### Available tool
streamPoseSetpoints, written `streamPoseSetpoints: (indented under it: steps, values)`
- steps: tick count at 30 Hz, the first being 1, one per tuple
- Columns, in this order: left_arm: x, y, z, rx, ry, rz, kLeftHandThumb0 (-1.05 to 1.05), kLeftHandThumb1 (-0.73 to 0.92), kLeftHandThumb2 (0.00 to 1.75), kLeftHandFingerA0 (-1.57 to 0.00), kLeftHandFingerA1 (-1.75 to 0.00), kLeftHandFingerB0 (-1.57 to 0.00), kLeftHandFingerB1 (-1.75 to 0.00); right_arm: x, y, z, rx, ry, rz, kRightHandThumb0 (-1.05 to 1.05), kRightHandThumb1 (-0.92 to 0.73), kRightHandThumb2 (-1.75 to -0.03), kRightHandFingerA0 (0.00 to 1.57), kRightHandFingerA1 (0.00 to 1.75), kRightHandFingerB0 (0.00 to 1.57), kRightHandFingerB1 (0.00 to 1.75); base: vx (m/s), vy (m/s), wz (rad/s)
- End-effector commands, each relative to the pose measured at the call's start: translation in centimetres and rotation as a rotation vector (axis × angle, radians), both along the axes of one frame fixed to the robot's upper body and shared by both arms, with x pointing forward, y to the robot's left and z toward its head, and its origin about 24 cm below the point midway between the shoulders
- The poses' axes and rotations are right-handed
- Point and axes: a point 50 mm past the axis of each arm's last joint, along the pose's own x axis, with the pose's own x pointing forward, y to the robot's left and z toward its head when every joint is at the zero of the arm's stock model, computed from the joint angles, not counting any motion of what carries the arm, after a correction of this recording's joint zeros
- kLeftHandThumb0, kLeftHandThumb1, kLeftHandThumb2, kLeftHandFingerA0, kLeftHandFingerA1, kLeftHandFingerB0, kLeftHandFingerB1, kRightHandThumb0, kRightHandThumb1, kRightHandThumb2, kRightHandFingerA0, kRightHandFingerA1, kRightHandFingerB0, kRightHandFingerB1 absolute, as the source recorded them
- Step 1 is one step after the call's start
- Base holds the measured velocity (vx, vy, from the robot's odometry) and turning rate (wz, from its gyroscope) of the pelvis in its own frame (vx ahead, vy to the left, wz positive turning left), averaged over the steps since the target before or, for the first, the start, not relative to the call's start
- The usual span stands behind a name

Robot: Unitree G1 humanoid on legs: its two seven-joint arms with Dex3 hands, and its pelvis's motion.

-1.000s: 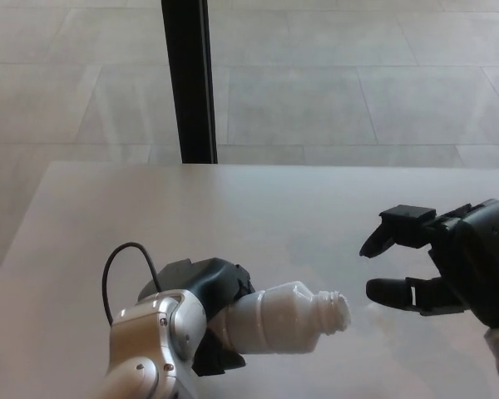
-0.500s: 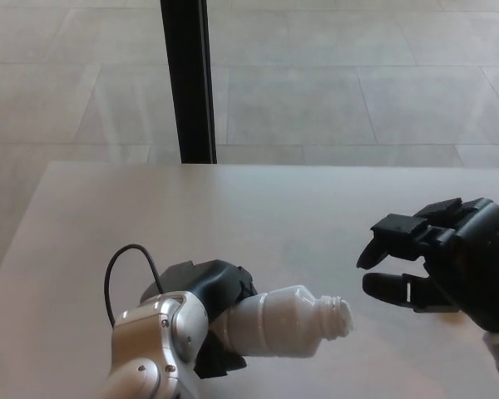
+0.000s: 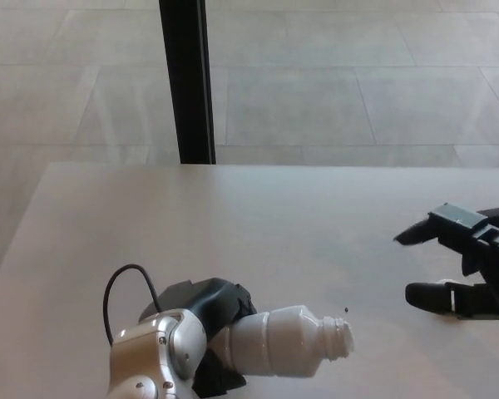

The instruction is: The robot uses its left hand to to lift the bottle kept on the middle of the desk and tilts it towards its right hand. It then uses its right hand to rotate its cap to open it and places the bottle and cap back on the desk

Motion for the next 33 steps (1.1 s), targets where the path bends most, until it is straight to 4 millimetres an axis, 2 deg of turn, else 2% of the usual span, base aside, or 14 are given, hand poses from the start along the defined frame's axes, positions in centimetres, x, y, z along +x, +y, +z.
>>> streamPoseSetpoints:
  steps: [1,2,3,6,7,10,15,18,19,25,27,28,30,33]
  values:
    - [-1.4,2.2,-1.7,-0.331,0.009,0.233,-0.17,0.49,1.03,-1.03,-1.57,-0.71,-1.06,-1.0,-8.6,1.6,0.461,0.219,-0.318,-1.05,-0.54,-0.62,1.19,1.00,0.26,1.23,0.00,0.000,0.00]
    - [-1.7,2.2,-2.0,-0.437,0.050,0.280,-0.12,0.51,1.14,-1.04,-1.73,-0.69,-1.40,-1.6,-9.8,1.6,0.513,0.221,-0.352,-1.05,-0.35,-1.04,1.18,1.05,0.32,1.06,0.00,0.000,0.00]
    - [-1.8,2.3,-2.3,-0.491,0.062,0.309,-0.13,0.47,1.17,-1.06,-1.75,-0.74,-1.47,-2.2,-10.5,1.6,0.545,0.221,-0.380,-1.02,-0.35,-1.01,1.22,1.07,0.33,1.04,0.00,0.000,0.00]
    - [-2.0,2.3,-2.9,-0.482,0.042,0.330,-0.18,0.46,1.17,-1.37,-1.48,-0.99,-1.25,-3.4,-12.2,1.4,0.652,0.202,-0.452,-1.04,-0.32,-1.08,1.15,1.14,0.51,1.16,0.00,0.000,0.00]
    - [-2.0,2.3,-3.0,-0.445,0.032,0.305,-0.15,0.49,1.08,-1.07,-1.69,-0.72,-1.20,-3.8,-12.7,1.4,0.652,0.208,-0.469,-0.89,-0.23,-1.06,1.17,1.18,0.74,1.17,0.00,0.000,0.00]
    - [-2.2,2.4,-3.3,-0.359,0.004,0.264,-0.21,0.52,0.93,-1.00,-1.61,-0.71,-1.03,-5.3,-14.5,1.1,0.676,0.218,-0.531,-0.83,-0.18,-1.09,1.16,1.17,0.85,1.17,0.00,0.000,0.00]
    - [-1.8,3.0,-4.2,-0.062,-0.033,0.119,-0.16,0.55,0.89,-0.78,-1.29,-0.82,-0.80,-7.6,-16.5,0.7,0.736,0.181,-0.603,-0.93,-0.21,-1.15,1.13,1.32,0.77,1.36,0.00,0.000,0.00]
    - [-1.6,3.3,-4.6,0.190,-0.049,0.004,-0.34,0.65,0.63,-0.71,-1.14,-0.54,-0.66,-8.5,-17.6,0.8,0.734,0.164,-0.638,-0.94,-0.23,-1.17,1.06,1.40,0.73,1.39,0.00,0.000,0.00]
    - [-1.2,3.6,-4.7,0.261,-0.045,-0.026,-0.33,0.46,0.93,-0.77,-0.91,-0.23,-0.56,-8.9,-18.0,1.0,0.741,0.157,-0.653,-0.97,-0.24,-1.16,1.06,1.49,0.70,1.46,0.00,0.000,0.00]
    - [-0.7,5.9,-4.6,0.474,-0.092,-0.143,-0.38,0.67,0.60,-0.81,-1.17,-0.61,-0.70,-10.5,-19.5,1.9,0.756,0.131,-0.653,-0.96,-0.24,-1.18,1.07,1.43,0.70,1.37,0.00,0.000,0.00]
    - [-0.4,6.7,-4.5,0.579,-0.108,-0.179,-0.47,0.67,0.59,-0.80,-1.00,-0.58,-0.62,-10.6,-19.7,2.0,0.751,0.130,-0.665,-0.92,-0.21,-1.17,1.06,1.47,0.69,1.45,0.00,0.000,0.00]
    - [-0.1,7.2,-4.5,0.645,-0.091,-0.200,-0.55,0.53,0.90,-0.61,-0.76,-0.45,-0.61,-10.7,-19.5,2.2,0.756,0.128,-0.659,-0.95,-0.22,-1.18,1.11,1.44,0.75,1.38,0.00,0.000,0.00]
    - [0.0,7.3,-4.4,0.666,-0.093,-0.204,-0.57,0.68,0.60,-0.58,-0.68,-0.48,-0.49,-10.7,-19.4,2.2,0.760,0.129,-0.657,-0.98,-0.22,-1.19,1.11,1.47,0.76,1.41,0.00,0.000,0.00]
    - [0.5,8.0,-4.2,0.757,-0.099,-0.237,-0.64,0.67,0.60,-0.62,-0.70,-0.54,-0.46,-10.7,-19.3,2.2,0.766,0.131,-0.643,-0.95,-0.23,-1.17,1.13,1.46,0.77,1.39,0.00,0.000,0.00]
